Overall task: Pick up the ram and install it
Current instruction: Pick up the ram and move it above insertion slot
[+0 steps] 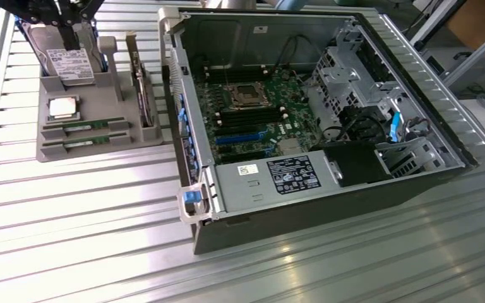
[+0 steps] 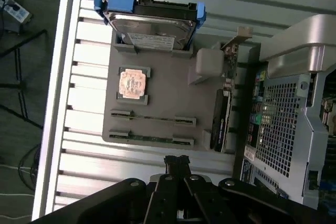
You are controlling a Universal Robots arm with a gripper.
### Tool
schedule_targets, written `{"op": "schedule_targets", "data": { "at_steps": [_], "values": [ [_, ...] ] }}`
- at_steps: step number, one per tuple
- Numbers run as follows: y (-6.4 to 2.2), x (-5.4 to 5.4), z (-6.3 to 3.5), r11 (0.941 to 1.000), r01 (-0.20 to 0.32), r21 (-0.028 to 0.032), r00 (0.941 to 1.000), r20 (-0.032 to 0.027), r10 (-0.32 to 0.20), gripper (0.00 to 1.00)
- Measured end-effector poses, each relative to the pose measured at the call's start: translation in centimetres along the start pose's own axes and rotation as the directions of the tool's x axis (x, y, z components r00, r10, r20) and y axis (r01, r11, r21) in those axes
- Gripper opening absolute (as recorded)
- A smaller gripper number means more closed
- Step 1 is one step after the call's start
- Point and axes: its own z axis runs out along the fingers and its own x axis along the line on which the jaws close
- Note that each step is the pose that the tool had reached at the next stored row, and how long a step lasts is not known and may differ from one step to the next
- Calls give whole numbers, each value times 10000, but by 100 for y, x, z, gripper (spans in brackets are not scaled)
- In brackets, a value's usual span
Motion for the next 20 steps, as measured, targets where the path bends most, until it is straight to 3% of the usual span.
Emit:
{"op": "schedule_targets", "data": {
  "at_steps": [4,8,15,18,19,20],
  "values": [
    [0,0,0,9972,749,-19,9972,-33,-749,10],
    [0,0,0,9872,1592,-43,9872,-68,-1592,10],
    [0,0,0,9644,2642,-79,9644,-109,-2642,10],
    [0,0,0,9510,3091,-96,9509,-126,-3092,10],
    [0,0,0,9426,3338,-105,9425,-134,-3339,10],
    [0,0,0,9387,3444,-110,9387,-139,-3446,10]
  ]
}}
